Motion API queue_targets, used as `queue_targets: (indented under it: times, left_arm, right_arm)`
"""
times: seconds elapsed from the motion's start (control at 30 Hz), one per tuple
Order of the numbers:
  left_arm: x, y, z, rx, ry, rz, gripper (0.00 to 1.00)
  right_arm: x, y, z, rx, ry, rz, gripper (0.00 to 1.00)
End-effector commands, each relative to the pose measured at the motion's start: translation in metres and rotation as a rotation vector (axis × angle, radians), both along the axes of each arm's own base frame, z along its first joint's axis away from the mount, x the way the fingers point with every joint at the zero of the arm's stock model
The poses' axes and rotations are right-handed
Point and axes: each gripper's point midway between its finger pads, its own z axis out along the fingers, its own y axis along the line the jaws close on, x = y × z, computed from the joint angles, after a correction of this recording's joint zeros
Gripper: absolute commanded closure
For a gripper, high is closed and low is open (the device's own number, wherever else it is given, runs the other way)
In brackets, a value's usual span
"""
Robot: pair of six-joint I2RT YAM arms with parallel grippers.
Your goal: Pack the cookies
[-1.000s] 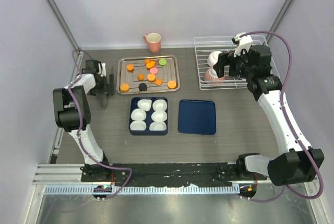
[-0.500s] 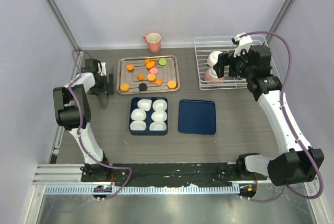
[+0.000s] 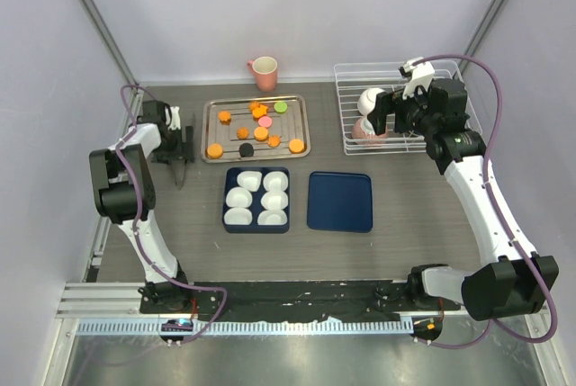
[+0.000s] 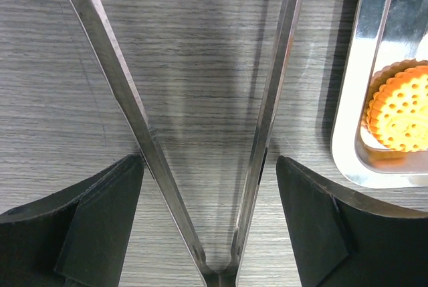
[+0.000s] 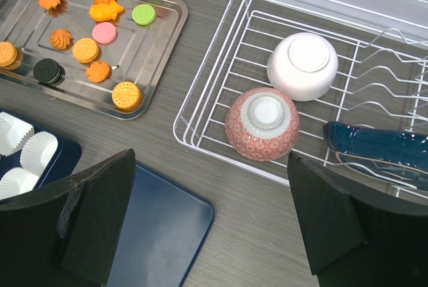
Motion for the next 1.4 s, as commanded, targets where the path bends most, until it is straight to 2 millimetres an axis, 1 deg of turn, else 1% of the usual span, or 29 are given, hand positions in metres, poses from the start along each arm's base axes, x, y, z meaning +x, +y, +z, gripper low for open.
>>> queue_targets:
  times: [0.0, 0.2, 0.33, 0.4, 0.5, 0.53, 0.63, 0.83, 0.9, 0.93, 1.0, 1.03, 1.1, 1.13, 1.37]
  left_arm:
    - [-0.005, 0.001, -0.008, -0.018, 0.039, 0.012, 0.15]
    - [-0.009, 0.005, -0.013, 0.002, 0.061, 0.018, 0.16]
    - [-0.010, 0.003, -0.015, -0.006, 0.067, 0.012, 0.17]
    - [-0.010, 0.003, -0.015, -0.010, 0.070, 0.011, 0.20]
    - [-0.010, 0.001, -0.015, -0.017, 0.067, 0.010, 0.28]
    - [-0.011, 0.001, -0.014, -0.021, 0.068, 0.008, 0.33]
    - [-0.013, -0.003, -0.012, -0.034, 0.066, 0.003, 0.42]
    - [-0.014, -0.004, -0.004, -0.031, 0.033, 0.005, 0.52]
    - [-0.013, -0.005, 0.002, -0.035, 0.020, 0.002, 0.54]
    - [-0.012, -0.004, 0.010, -0.033, 0.000, 0.001, 0.54]
    - [-0.011, -0.006, 0.019, -0.035, -0.019, -0.001, 0.55]
    - [-0.009, -0.006, 0.030, -0.033, -0.045, -0.004, 0.55]
    - [-0.009, -0.006, 0.041, -0.032, -0.067, -0.008, 0.55]
    - [-0.008, -0.008, 0.052, -0.031, -0.093, -0.010, 0.55]
    - [-0.007, -0.008, 0.090, -0.020, -0.169, -0.013, 0.53]
  right_arm:
    - [0.002, 0.003, 0.019, 0.004, -0.067, 0.011, 0.00]
    - [0.001, 0.003, 0.019, 0.006, -0.066, 0.012, 0.00]
    - [0.001, 0.003, 0.020, 0.005, -0.070, 0.013, 0.00]
    - [0.001, 0.003, 0.020, 0.005, -0.069, 0.013, 0.00]
    - [0.001, 0.002, 0.020, 0.003, -0.069, 0.012, 0.00]
    - [0.001, 0.003, 0.020, 0.004, -0.071, 0.013, 0.00]
    - [0.002, 0.002, 0.019, 0.002, -0.070, 0.011, 0.00]
    - [0.001, 0.003, 0.020, 0.005, -0.070, 0.011, 0.00]
    - [0.002, 0.003, 0.019, 0.004, -0.067, 0.011, 0.00]
    - [0.002, 0.003, 0.019, 0.003, -0.068, 0.012, 0.00]
    - [0.002, 0.003, 0.018, 0.004, -0.066, 0.011, 0.00]
    - [0.002, 0.002, 0.018, 0.004, -0.066, 0.010, 0.00]
    - [0.002, 0.003, 0.018, 0.004, -0.066, 0.011, 0.00]
    - [0.002, 0.003, 0.018, 0.004, -0.066, 0.011, 0.00]
    - [0.002, 0.002, 0.018, 0.006, -0.065, 0.011, 0.00]
